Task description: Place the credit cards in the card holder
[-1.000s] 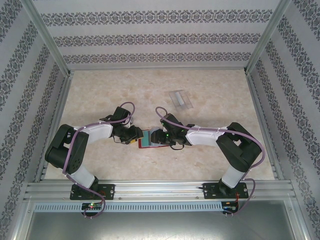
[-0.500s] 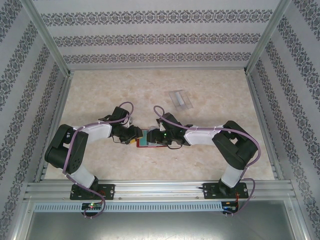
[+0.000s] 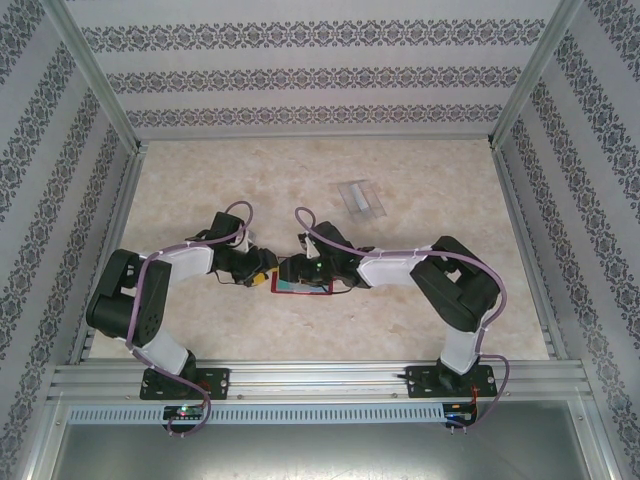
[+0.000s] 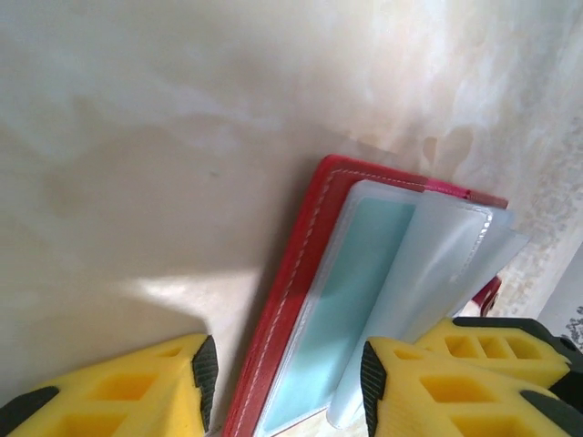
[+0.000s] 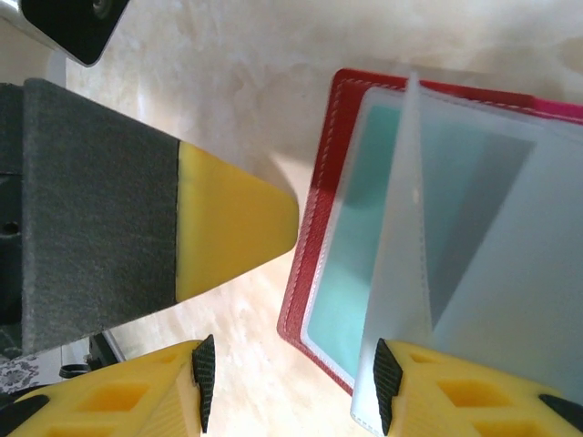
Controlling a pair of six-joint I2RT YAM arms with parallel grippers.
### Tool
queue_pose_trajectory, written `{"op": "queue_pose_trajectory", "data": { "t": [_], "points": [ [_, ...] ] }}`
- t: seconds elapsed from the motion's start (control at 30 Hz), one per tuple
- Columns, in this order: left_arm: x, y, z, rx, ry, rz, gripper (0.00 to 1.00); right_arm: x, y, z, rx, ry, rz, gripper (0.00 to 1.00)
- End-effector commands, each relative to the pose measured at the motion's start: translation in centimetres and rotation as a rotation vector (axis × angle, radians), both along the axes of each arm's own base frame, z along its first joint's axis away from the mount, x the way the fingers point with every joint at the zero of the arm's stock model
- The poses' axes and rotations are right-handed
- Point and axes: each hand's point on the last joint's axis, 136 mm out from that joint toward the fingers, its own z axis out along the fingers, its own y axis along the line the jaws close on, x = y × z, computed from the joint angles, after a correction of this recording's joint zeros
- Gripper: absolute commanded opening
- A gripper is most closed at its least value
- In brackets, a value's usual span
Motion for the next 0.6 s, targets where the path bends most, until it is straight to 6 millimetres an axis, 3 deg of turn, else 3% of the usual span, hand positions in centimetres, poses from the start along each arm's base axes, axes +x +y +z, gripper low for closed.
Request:
{"op": "queue_pose_trajectory", "data": {
  "t": [0.0, 0.57],
  "points": [
    [0.8, 0.3, 1.2, -0.032, -0.032, 0.018, 0.49, 0.1, 2.3, 1.9, 0.067, -0.028, 0.046, 0.53],
    [2.0, 1.6, 1.3, 0.034, -0.059, 0.03, 0.55, -0.4, 5.4, 3.3, 0.115, -0.031, 0.141, 0.55]
  ]
}}
